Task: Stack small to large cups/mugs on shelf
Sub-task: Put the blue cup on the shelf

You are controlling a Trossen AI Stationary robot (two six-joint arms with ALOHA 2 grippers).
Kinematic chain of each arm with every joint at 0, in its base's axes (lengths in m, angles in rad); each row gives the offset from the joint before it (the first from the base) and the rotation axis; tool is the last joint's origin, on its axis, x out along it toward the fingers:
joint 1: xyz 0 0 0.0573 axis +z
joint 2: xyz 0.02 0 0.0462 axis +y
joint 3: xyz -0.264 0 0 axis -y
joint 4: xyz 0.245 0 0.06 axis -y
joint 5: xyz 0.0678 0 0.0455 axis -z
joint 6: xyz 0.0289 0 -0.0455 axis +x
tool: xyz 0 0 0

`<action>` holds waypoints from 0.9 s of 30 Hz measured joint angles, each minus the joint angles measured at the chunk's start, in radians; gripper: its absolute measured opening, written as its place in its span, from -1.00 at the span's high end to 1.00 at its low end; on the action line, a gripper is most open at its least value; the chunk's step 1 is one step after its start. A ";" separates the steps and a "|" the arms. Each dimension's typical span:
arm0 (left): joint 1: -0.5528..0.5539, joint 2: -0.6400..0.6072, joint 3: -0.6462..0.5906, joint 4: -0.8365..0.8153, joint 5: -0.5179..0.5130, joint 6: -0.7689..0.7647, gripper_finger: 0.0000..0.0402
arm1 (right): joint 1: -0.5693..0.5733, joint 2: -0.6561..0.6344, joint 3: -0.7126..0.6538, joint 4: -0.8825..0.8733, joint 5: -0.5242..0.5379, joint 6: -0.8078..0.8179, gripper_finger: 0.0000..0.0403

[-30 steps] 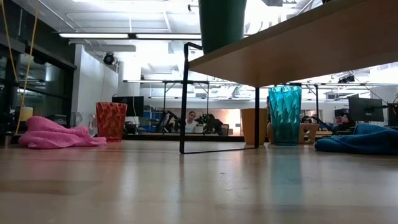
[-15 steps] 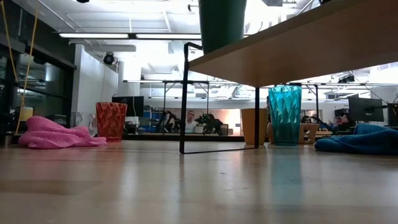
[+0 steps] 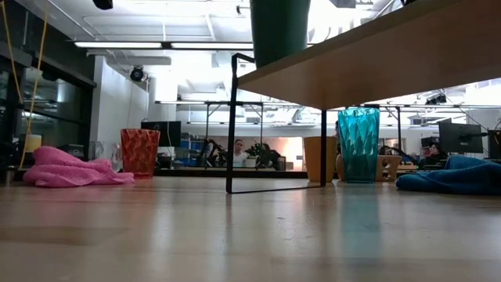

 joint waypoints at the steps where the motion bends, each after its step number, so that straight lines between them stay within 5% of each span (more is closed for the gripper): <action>1: 0.000 0.000 0.000 0.000 0.000 0.000 1.00 | 0.000 0.000 0.000 0.000 0.000 0.000 1.00; 6: 0.000 0.001 0.000 -0.002 -0.005 0.001 1.00 | -0.007 0.009 0.000 0.000 0.076 0.118 0.97; 10: 0.000 0.001 0.000 -0.002 -0.018 0.002 1.00 | -0.073 0.057 0.039 -0.077 0.130 0.200 0.76; 17: 0.000 0.001 0.000 -0.004 -0.023 -0.004 1.00 | -0.288 0.260 0.255 -0.576 0.267 0.468 0.23; 22: 0.000 0.001 0.000 -0.011 -0.023 -0.024 1.00 | -0.446 0.401 0.299 -0.816 0.237 0.644 -0.01; 27: 0.000 0.001 0.000 -0.012 -0.023 -0.027 1.00 | -0.523 0.495 0.254 -0.768 0.187 0.684 -0.06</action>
